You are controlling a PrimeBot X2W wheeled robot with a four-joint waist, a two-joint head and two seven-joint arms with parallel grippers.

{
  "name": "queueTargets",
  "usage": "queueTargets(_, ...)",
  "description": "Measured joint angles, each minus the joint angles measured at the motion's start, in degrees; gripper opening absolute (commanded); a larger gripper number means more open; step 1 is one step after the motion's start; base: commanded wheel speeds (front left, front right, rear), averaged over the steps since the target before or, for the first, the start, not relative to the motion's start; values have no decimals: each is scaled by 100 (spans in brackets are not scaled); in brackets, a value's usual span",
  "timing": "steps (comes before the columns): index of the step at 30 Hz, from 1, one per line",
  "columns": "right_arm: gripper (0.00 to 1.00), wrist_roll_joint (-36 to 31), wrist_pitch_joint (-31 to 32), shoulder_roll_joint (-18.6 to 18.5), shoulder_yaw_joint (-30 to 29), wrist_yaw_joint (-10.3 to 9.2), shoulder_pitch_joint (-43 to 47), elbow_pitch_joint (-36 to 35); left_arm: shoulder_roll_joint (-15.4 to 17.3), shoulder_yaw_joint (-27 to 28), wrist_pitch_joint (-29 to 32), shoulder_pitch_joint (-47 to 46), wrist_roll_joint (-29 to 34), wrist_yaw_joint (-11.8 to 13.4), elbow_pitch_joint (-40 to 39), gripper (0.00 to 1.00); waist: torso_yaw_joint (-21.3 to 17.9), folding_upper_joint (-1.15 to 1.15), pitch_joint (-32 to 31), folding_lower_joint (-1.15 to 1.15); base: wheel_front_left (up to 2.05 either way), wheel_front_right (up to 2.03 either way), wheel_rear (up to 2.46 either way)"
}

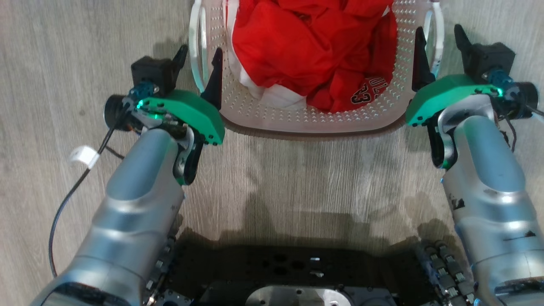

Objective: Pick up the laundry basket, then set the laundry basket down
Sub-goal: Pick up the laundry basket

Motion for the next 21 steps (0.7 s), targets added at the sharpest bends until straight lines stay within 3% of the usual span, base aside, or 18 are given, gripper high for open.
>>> queueTargets(21,100,7,0,-31,156,0,-497,599,-14,-558,0,-695,-414,-60,725,100,115,0,405,0,0,0,0)
